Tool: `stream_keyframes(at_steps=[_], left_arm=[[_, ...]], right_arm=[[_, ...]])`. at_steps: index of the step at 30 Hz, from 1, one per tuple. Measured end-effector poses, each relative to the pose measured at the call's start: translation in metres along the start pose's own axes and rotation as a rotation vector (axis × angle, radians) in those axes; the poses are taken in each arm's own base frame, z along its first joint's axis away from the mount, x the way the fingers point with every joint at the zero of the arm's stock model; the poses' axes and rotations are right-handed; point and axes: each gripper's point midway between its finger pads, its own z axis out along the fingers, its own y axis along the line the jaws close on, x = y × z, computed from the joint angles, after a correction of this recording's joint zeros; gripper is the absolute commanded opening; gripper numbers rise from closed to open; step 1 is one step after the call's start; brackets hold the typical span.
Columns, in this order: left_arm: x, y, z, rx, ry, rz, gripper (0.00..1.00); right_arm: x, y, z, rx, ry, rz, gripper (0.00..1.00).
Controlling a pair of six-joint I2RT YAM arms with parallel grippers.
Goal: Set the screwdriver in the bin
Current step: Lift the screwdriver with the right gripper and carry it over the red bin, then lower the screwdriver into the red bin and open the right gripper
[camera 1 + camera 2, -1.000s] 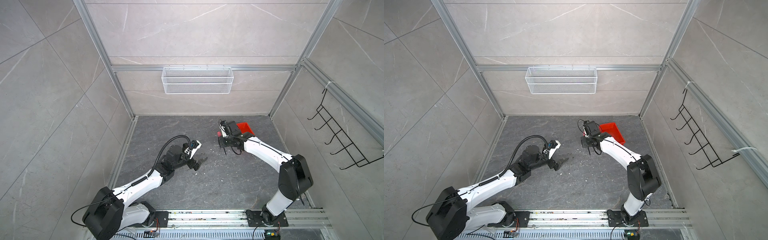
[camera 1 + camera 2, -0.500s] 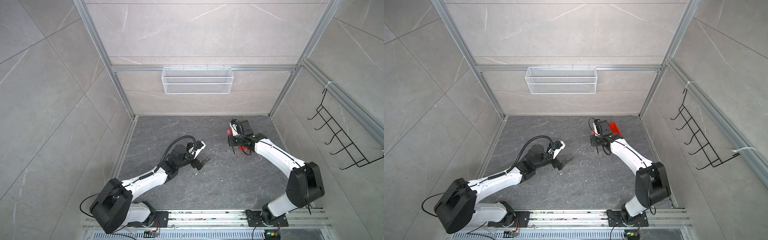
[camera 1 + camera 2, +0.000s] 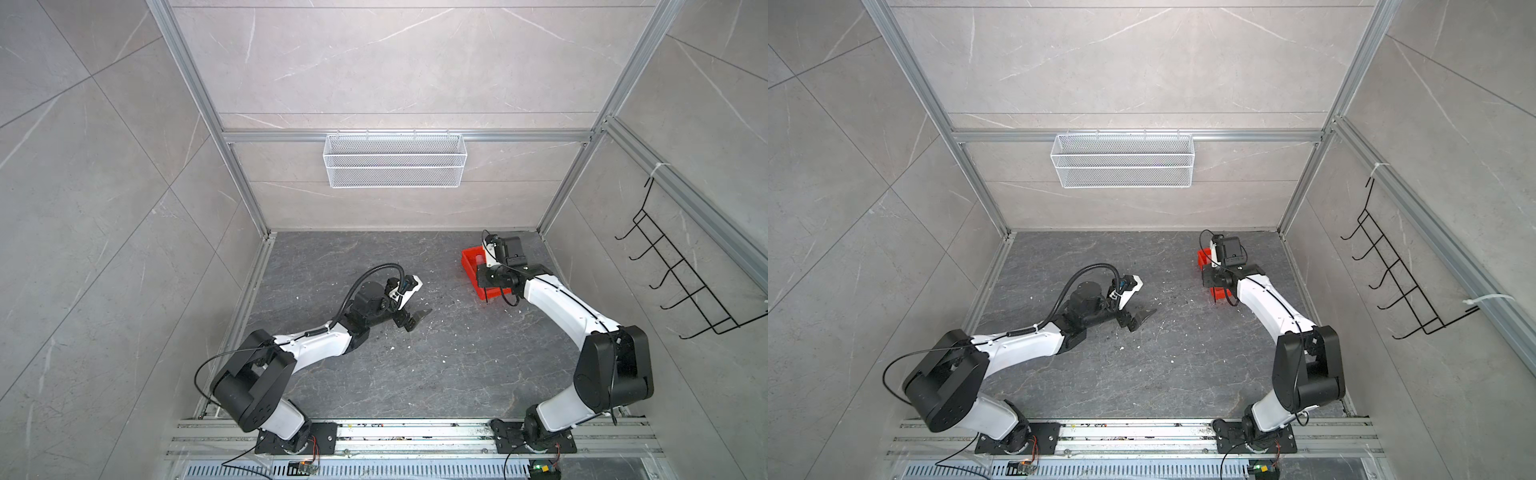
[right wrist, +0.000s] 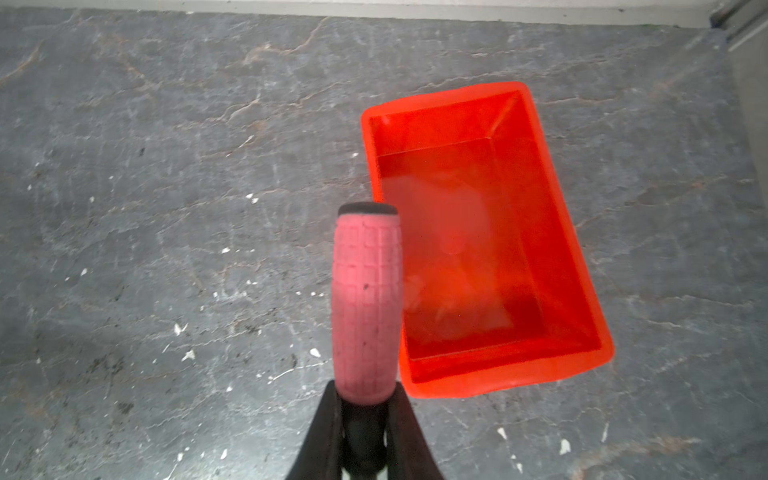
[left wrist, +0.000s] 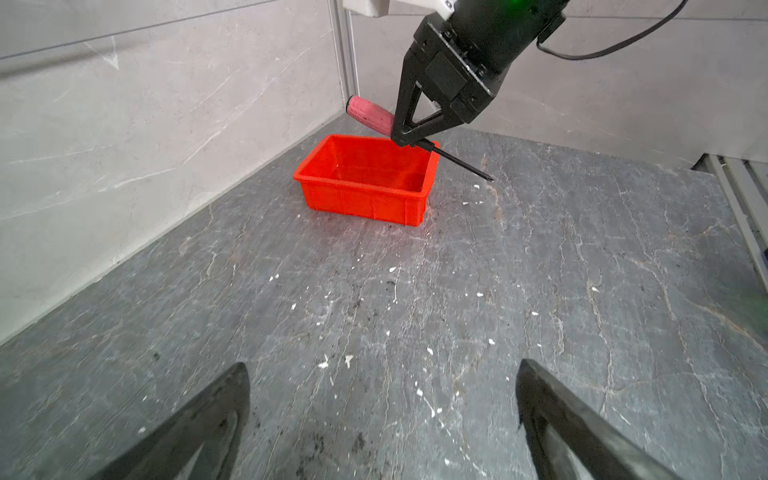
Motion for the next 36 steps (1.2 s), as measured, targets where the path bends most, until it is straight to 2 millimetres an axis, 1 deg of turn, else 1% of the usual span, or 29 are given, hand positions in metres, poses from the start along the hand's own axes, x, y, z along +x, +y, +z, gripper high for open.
stream_keyframes(at_steps=[7, 11, 14, 20, 24, 26, 29, 32, 36], left_arm=[[-0.007, -0.004, 0.032, 0.044, -0.038, -0.007, 1.0], [-0.011, -0.009, 0.044, 0.063, -0.055, -0.005, 1.0], [-0.012, -0.012, 0.051, 0.071, -0.063, -0.004, 1.0], [-0.008, -0.012, 0.062, 0.079, -0.056, -0.016, 1.0], [-0.006, -0.009, 0.073, 0.079, -0.055, -0.03, 1.0], [-0.006, -0.007, 0.078, 0.08, -0.055, -0.039, 1.0], [-0.007, -0.005, 0.086, 0.077, -0.059, -0.049, 1.0], [-0.004, -0.003, 0.09, 0.075, -0.055, -0.057, 1.0], [-0.004, -0.003, 0.091, 0.072, -0.057, -0.059, 1.0]], right_arm=[[-0.007, -0.036, 0.013, 0.007, 0.012, 0.068, 0.0], [-0.011, -0.056, 0.024, 0.011, 0.02, 0.107, 0.0], [-0.014, -0.065, 0.03, 0.015, 0.023, 0.121, 0.0], [-0.024, -0.069, 0.039, -0.003, 0.004, 0.1, 0.0], [-0.038, -0.07, 0.045, -0.012, -0.026, 0.075, 0.0], [-0.046, -0.07, 0.052, -0.014, -0.039, 0.062, 0.0], [-0.053, -0.072, 0.062, -0.013, -0.043, 0.038, 0.0], [-0.054, -0.074, 0.074, -0.013, -0.034, 0.013, 0.0], [-0.052, -0.075, 0.092, -0.014, -0.012, -0.016, 0.0]])
